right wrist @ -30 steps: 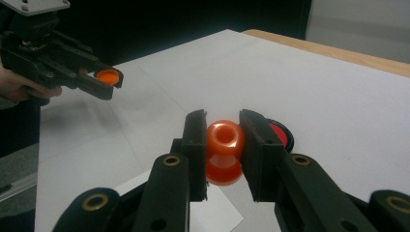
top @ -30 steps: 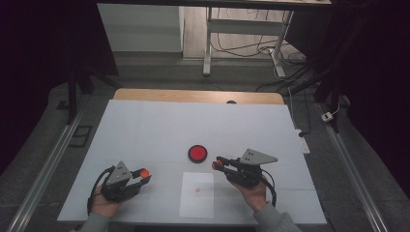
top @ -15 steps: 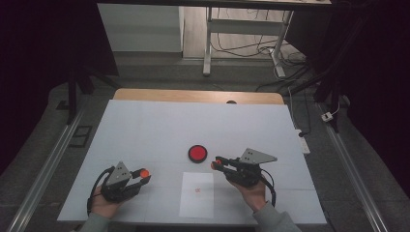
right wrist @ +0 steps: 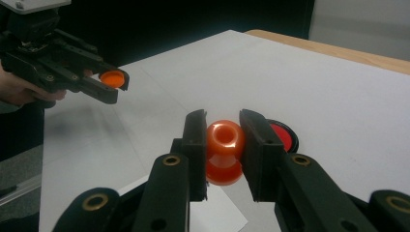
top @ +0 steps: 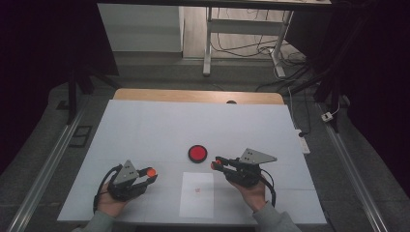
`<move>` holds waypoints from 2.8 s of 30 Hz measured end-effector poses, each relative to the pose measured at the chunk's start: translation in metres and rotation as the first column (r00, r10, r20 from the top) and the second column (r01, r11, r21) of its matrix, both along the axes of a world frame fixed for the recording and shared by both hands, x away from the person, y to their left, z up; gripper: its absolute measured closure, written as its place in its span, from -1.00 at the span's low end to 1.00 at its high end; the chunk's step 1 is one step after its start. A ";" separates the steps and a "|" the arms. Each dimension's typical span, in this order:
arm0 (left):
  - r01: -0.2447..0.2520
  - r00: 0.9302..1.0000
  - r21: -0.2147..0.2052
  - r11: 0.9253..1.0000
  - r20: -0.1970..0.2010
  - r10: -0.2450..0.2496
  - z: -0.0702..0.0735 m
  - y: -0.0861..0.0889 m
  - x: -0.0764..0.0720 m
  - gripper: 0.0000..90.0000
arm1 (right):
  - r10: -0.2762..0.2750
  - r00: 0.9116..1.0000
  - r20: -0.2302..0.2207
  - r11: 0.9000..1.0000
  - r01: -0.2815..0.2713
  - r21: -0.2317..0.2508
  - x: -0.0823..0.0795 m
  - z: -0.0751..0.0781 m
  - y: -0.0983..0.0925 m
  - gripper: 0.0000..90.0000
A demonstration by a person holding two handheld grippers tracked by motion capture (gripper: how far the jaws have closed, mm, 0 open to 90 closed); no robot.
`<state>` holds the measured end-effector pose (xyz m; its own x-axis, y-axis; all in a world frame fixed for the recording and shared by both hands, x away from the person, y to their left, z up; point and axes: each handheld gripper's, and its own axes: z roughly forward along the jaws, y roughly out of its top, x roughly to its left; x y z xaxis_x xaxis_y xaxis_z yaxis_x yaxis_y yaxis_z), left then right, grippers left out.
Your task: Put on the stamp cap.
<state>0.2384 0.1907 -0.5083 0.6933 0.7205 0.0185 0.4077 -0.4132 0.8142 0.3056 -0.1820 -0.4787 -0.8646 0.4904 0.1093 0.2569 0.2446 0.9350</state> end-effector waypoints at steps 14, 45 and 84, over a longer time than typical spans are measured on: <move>0.052 0.998 0.015 0.999 0.020 -0.052 0.006 -0.024 0.010 0.43 | 0.003 1.000 -0.001 1.000 -0.003 -0.005 -0.001 -0.001 0.001 0.60; 0.170 0.983 0.095 0.981 0.049 -0.175 0.009 -0.082 0.021 0.43 | 0.009 1.000 -0.005 1.000 -0.009 -0.001 -0.001 -0.001 0.002 0.60; 0.216 0.975 0.102 0.971 0.027 -0.220 0.002 -0.110 0.032 0.43 | 0.019 1.000 -0.008 1.000 -0.019 -0.012 -0.001 -0.003 0.005 0.60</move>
